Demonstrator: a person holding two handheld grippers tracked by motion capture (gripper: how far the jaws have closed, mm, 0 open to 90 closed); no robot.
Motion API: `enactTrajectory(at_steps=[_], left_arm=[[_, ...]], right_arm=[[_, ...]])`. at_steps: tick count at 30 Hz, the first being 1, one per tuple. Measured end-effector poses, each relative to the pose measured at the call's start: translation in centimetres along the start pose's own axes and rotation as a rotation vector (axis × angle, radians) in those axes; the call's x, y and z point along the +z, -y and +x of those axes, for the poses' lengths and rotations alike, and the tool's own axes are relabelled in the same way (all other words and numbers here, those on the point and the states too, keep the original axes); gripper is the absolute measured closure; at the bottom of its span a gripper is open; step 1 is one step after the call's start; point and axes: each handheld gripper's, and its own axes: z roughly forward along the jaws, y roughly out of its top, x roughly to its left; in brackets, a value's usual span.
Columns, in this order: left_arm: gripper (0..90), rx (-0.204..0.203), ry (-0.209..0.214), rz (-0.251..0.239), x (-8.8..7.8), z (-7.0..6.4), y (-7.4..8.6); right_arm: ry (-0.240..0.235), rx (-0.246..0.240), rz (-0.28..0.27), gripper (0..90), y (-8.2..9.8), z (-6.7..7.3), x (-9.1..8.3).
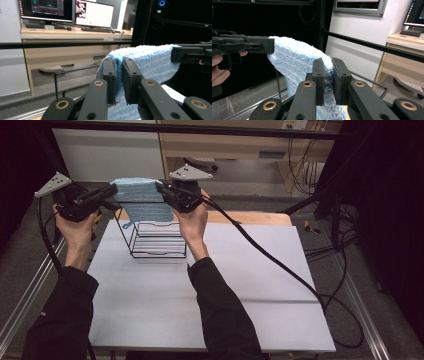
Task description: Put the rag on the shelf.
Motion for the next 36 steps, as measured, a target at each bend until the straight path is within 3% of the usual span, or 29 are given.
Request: enactTrajectory(at_steps=[7, 21, 29, 36], left_arm=[[80.5, 0.0, 0.012, 0.028, -0.8, -0.6, 0.5], [78.6, 0.01, 0.023, 0.111, -1.7, -1.4, 1.6], [74.2, -0.045, 0.0, 0.086, -3.1, -1.1, -0.6], [80.2, -0.058, -0.026, 0.148, -1.9, -1.5, -2.4]], right_arm=[[-0.039, 0.023, 0.029, 81.7, 0.4, 0.2, -0.6], [-0.1, -0.021, 0.079, 81.6, 1.7, 0.6, -1.2], [-0.121, -0.027, 0.089, 81.7, 2.3, 0.6, -1.1], [-0.133, -0.061, 0.106, 81.4, 2.7, 0.7, -1.2]])
